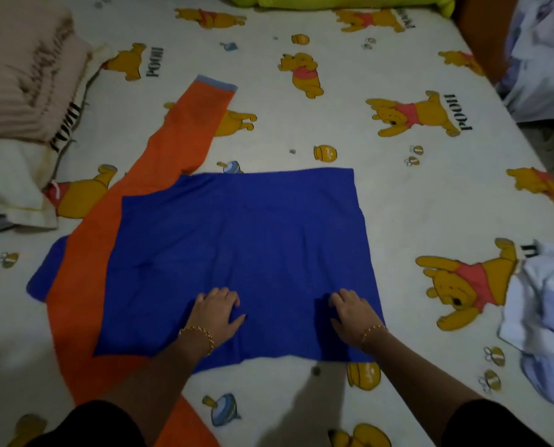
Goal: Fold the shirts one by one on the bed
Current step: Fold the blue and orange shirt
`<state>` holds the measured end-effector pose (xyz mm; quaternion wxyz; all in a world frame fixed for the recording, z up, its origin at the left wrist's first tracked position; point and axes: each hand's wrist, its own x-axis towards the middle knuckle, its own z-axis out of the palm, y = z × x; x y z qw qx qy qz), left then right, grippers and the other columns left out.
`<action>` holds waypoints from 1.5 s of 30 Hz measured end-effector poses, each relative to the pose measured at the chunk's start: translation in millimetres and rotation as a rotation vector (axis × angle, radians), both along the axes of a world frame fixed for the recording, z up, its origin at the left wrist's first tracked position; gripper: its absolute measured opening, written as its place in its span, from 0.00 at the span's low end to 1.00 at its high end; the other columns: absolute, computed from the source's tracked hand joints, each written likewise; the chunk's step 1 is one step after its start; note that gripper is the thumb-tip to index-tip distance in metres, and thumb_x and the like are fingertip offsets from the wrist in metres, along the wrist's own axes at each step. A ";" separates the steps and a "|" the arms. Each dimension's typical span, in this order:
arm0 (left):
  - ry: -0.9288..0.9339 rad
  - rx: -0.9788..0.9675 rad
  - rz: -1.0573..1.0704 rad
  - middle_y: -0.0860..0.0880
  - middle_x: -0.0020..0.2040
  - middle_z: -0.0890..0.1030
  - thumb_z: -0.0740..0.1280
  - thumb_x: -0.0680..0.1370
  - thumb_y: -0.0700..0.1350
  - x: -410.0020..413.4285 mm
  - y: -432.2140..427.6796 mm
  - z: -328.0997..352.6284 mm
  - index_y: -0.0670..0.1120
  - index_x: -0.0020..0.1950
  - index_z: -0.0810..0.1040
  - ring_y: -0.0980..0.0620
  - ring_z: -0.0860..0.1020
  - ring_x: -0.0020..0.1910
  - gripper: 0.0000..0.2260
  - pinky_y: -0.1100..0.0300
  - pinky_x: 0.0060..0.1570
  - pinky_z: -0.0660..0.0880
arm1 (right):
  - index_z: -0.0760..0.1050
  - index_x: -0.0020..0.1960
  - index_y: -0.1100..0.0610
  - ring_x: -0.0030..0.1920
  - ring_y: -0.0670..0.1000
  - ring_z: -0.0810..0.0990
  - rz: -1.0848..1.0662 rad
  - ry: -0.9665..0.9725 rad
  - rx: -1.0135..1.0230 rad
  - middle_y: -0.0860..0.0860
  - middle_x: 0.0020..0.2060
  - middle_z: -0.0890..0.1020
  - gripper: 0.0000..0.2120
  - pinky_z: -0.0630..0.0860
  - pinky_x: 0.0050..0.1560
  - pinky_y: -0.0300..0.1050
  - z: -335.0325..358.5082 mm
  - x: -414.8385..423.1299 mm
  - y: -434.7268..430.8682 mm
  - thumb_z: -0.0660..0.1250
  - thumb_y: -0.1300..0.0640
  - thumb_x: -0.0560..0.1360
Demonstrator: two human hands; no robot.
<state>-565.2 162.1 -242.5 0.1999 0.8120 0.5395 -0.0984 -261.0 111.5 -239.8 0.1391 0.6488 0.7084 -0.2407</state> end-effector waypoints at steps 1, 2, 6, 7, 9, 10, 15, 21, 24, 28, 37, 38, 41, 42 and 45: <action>-0.019 -0.014 -0.038 0.54 0.50 0.74 0.56 0.74 0.65 5.0 -19.1 -4.6 0.53 0.54 0.72 0.53 0.72 0.52 0.20 0.56 0.52 0.66 | 0.64 0.66 0.53 0.60 0.53 0.69 0.031 -0.006 -0.037 0.51 0.61 0.70 0.21 0.67 0.62 0.47 1.0 0.5 -16.7 0.63 0.50 0.75; -0.020 -0.018 -0.091 0.54 0.49 0.74 0.55 0.71 0.68 10.4 -34.7 -10.4 0.52 0.53 0.72 0.53 0.73 0.50 0.23 0.55 0.51 0.67 | 0.63 0.66 0.52 0.61 0.53 0.68 0.067 -0.027 -0.062 0.50 0.61 0.69 0.24 0.66 0.63 0.48 -0.5 2.5 -29.8 0.65 0.48 0.73; 0.100 0.050 -0.306 0.52 0.45 0.76 0.64 0.65 0.66 30.8 -84.7 -37.7 0.49 0.53 0.75 0.50 0.76 0.43 0.25 0.50 0.47 0.73 | 0.58 0.70 0.53 0.63 0.54 0.65 0.176 -0.136 -0.087 0.51 0.64 0.66 0.33 0.62 0.67 0.52 -18.8 11.4 -70.4 0.66 0.48 0.69; 0.148 0.084 -0.334 0.51 0.45 0.76 0.68 0.64 0.63 36.4 -91.3 -43.7 0.48 0.53 0.76 0.49 0.76 0.42 0.25 0.50 0.46 0.74 | 0.58 0.69 0.53 0.63 0.54 0.65 0.185 -0.143 -0.062 0.51 0.65 0.65 0.32 0.63 0.67 0.52 -24.1 11.9 -76.5 0.65 0.49 0.70; 0.182 0.104 -0.337 0.50 0.39 0.77 0.74 0.58 0.58 48.4 -98.1 -52.3 0.47 0.48 0.79 0.50 0.76 0.36 0.23 0.54 0.40 0.75 | 0.59 0.69 0.53 0.64 0.54 0.66 0.180 -0.159 -0.026 0.52 0.64 0.66 0.27 0.63 0.67 0.52 -33.6 12.1 -83.3 0.63 0.52 0.72; 0.204 0.118 -0.320 0.50 0.36 0.77 0.75 0.57 0.55 54.7 -95.8 -52.4 0.47 0.45 0.80 0.50 0.76 0.33 0.21 0.56 0.37 0.74 | 0.60 0.68 0.53 0.63 0.55 0.66 0.168 -0.177 -0.007 0.52 0.64 0.67 0.24 0.63 0.67 0.52 -38.9 14.3 -81.7 0.62 0.55 0.74; 0.234 0.028 -0.290 0.46 0.55 0.76 0.54 0.80 0.48 80.1 -91.1 -55.0 0.45 0.62 0.68 0.46 0.75 0.51 0.13 0.54 0.52 0.66 | 0.66 0.65 0.53 0.61 0.55 0.70 0.112 -0.266 0.012 0.52 0.61 0.73 0.16 0.68 0.61 0.48 -47.7 47.5 -81.1 0.58 0.57 0.78; 0.268 0.081 -0.304 0.48 0.58 0.72 0.54 0.81 0.53 76.0 -139.2 -37.7 0.47 0.63 0.65 0.48 0.70 0.57 0.15 0.51 0.60 0.62 | 0.64 0.65 0.54 0.61 0.55 0.70 0.062 -0.260 -0.055 0.53 0.61 0.70 0.16 0.68 0.61 0.50 -47.2 63.0 -130.4 0.58 0.58 0.77; 0.256 0.095 -0.194 0.49 0.58 0.72 0.54 0.80 0.54 49.1 -157.2 -26.0 0.48 0.62 0.66 0.48 0.70 0.57 0.15 0.53 0.58 0.64 | 0.63 0.65 0.54 0.61 0.55 0.69 0.066 -0.194 -0.047 0.53 0.61 0.70 0.18 0.67 0.63 0.51 -35.6 36.1 -139.4 0.58 0.57 0.76; 0.195 0.030 0.114 0.49 0.53 0.75 0.57 0.79 0.51 -16.6 -189.6 -22.4 0.48 0.54 0.70 0.49 0.73 0.55 0.09 0.53 0.52 0.67 | 0.64 0.65 0.56 0.62 0.55 0.69 0.085 -0.086 -0.054 0.54 0.62 0.71 0.18 0.67 0.61 0.51 -19.4 -36.8 -149.9 0.59 0.56 0.76; 0.023 -0.187 0.979 0.40 0.54 0.78 0.68 0.72 0.58 -167.2 -246.7 -45.8 0.38 0.57 0.73 0.41 0.78 0.50 0.26 0.54 0.46 0.75 | 0.70 0.61 0.57 0.56 0.56 0.77 -0.373 0.438 -0.297 0.55 0.55 0.79 0.19 0.72 0.53 0.45 -31.0 -224.4 -200.6 0.65 0.47 0.76; -0.151 -0.273 1.038 0.40 0.52 0.80 0.70 0.71 0.57 -175.1 -250.1 -51.7 0.38 0.56 0.76 0.42 0.79 0.48 0.25 0.53 0.48 0.77 | 0.70 0.60 0.57 0.55 0.55 0.77 -0.438 0.458 -0.310 0.55 0.55 0.79 0.20 0.72 0.53 0.44 -32.7 -241.3 -206.8 0.67 0.46 0.75; -0.514 -0.511 1.174 0.40 0.50 0.81 0.70 0.74 0.46 -170.3 -250.9 -52.4 0.42 0.43 0.79 0.42 0.79 0.51 0.08 0.49 0.56 0.76 | 0.75 0.59 0.58 0.55 0.56 0.77 -0.534 0.445 -0.347 0.57 0.55 0.80 0.18 0.72 0.53 0.44 -35.0 -258.8 -216.9 0.65 0.47 0.76; -0.573 -0.520 1.229 0.40 0.52 0.80 0.68 0.75 0.41 -169.6 -252.4 -48.1 0.43 0.44 0.77 0.41 0.78 0.53 0.02 0.49 0.58 0.74 | 0.76 0.58 0.59 0.54 0.56 0.78 -0.572 0.456 -0.357 0.57 0.54 0.80 0.18 0.72 0.52 0.44 -34.8 -261.9 -221.2 0.64 0.47 0.77; -0.638 -0.407 1.292 0.43 0.52 0.75 0.60 0.77 0.34 -176.1 -265.9 -33.1 0.46 0.46 0.68 0.45 0.74 0.48 0.08 0.49 0.52 0.76 | 0.77 0.58 0.61 0.53 0.57 0.78 -0.674 0.496 -0.358 0.59 0.55 0.80 0.20 0.72 0.54 0.47 -31.4 -265.5 -239.0 0.61 0.46 0.78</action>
